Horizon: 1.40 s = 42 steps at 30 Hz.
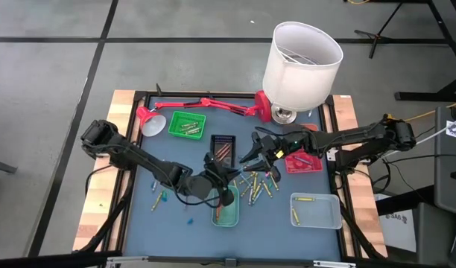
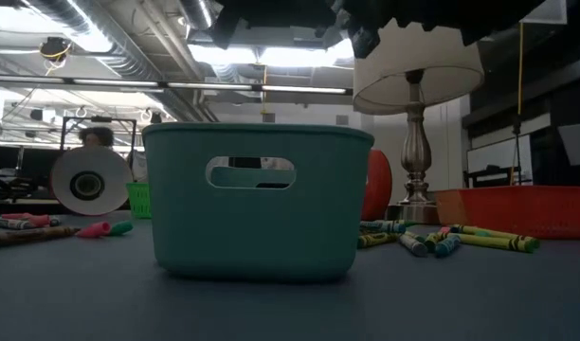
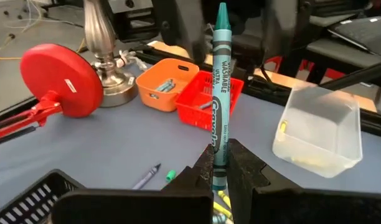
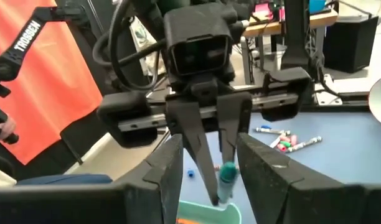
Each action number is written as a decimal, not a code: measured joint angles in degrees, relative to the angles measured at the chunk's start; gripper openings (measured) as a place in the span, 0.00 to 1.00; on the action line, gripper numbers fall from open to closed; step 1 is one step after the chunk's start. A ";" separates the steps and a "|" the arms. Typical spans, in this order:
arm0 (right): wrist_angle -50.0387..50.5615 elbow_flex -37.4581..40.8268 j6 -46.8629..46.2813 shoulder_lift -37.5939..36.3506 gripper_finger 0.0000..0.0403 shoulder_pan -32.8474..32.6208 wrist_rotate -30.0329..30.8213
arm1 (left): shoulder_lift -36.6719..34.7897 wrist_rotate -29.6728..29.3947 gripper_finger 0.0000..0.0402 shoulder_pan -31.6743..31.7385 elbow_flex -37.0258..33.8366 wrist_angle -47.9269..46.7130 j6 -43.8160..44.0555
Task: Sort crayons
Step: Put the blue green crayon into the orange bin
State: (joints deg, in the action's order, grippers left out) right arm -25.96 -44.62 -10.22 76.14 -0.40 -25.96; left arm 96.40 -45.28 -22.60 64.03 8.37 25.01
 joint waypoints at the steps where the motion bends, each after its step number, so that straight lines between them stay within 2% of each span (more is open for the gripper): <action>1: -0.19 0.00 0.00 -0.02 0.37 0.00 0.02 | 0.00 -0.02 0.02 0.17 0.00 0.38 -0.35; 13: 0.46 0.00 0.03 -0.02 0.35 0.01 2.53 | -0.02 -0.20 0.02 1.13 0.00 1.72 -1.72; 24: 0.46 0.00 0.18 -0.02 0.05 0.11 3.44 | -0.02 -0.01 0.02 1.83 0.00 1.89 -1.56; 27: 0.46 0.00 0.22 -0.02 0.03 0.11 3.48 | -0.02 0.13 0.02 1.98 0.02 1.87 -1.43; 30: 0.54 0.00 0.17 -0.02 0.06 0.13 3.45 | -0.02 0.09 0.02 2.04 0.01 1.69 -1.45; 34: 1.63 0.00 0.11 -0.57 0.10 0.27 3.25 | -0.02 -0.03 0.08 2.05 0.00 1.56 -1.26; 42: 12.91 0.00 0.27 -6.65 0.03 4.59 2.43 | -0.02 -0.57 0.26 2.13 0.04 0.95 -1.17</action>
State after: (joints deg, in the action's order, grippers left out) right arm -13.05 -44.62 -9.95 69.49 4.19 -23.53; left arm 96.38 -45.84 -20.47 64.07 9.32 23.83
